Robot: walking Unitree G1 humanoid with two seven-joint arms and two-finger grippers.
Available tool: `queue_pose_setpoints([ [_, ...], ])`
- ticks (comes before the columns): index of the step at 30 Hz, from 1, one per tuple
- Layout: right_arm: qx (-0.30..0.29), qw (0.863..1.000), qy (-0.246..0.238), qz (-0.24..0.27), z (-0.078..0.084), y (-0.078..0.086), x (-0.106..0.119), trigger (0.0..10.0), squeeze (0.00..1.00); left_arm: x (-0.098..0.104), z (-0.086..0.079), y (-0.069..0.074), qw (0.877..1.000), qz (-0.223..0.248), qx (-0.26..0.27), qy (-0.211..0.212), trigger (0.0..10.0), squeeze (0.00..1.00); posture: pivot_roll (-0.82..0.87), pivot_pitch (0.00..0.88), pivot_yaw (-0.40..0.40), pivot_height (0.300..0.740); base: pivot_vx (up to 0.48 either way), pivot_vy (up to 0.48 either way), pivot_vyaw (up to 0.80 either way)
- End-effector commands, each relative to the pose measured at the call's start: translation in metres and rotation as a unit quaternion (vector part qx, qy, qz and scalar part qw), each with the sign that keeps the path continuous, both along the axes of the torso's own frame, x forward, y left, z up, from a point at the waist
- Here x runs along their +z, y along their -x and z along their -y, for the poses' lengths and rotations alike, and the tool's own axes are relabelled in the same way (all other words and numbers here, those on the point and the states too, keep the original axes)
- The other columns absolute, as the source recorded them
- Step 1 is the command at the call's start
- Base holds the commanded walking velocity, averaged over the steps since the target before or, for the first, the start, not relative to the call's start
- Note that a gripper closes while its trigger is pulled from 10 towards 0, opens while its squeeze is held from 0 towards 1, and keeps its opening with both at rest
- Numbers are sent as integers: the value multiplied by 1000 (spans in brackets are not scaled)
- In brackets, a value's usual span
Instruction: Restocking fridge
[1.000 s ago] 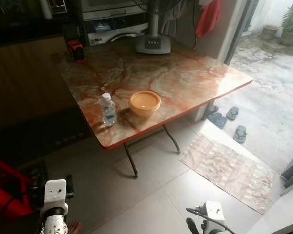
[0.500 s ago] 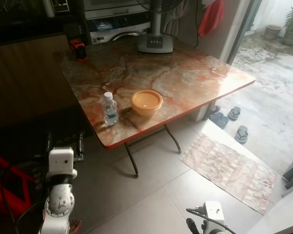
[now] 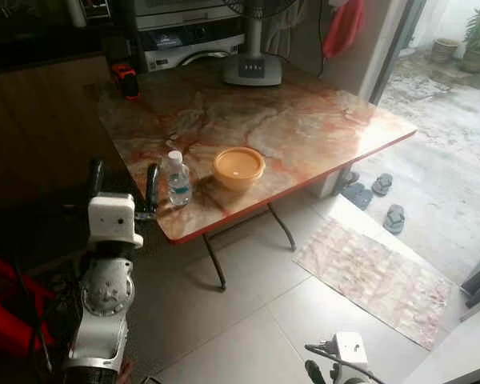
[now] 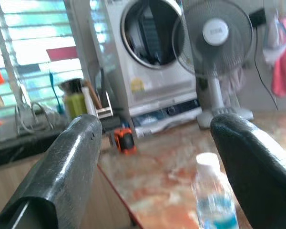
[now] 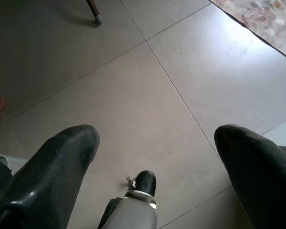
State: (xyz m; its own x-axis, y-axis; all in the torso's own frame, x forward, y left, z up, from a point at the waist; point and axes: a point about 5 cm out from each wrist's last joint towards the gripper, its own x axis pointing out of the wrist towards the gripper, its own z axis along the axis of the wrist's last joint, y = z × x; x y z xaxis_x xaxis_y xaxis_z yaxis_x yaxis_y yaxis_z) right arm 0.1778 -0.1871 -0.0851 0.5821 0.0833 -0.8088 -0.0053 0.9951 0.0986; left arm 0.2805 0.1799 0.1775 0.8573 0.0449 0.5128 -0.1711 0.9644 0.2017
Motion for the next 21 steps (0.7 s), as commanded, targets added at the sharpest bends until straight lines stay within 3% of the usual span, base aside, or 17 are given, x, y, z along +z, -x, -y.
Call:
queue_pose_setpoints([
  [1,7,1000,2,2,1,-2,1,10000,0,2,-4,0,1000,-13,7,5,10000,0,77,0,-16,740,0,0,0],
  [5,7,1000,1,2,1,-1,1,10000,0,1,-5,0,1000,-22,9,8,10000,0,79,0,-18,740,0,0,0],
  [11,8,1000,1,1,1,-1,1,10000,0,12,-5,-4,1000,-22,4,14,10000,0,85,0,-18,740,279,0,0],
  [21,17,1000,3,3,1,-4,2,10000,0,13,-1,-6,999,-28,-3,14,10000,0,82,0,-24,740,302,0,0],
])
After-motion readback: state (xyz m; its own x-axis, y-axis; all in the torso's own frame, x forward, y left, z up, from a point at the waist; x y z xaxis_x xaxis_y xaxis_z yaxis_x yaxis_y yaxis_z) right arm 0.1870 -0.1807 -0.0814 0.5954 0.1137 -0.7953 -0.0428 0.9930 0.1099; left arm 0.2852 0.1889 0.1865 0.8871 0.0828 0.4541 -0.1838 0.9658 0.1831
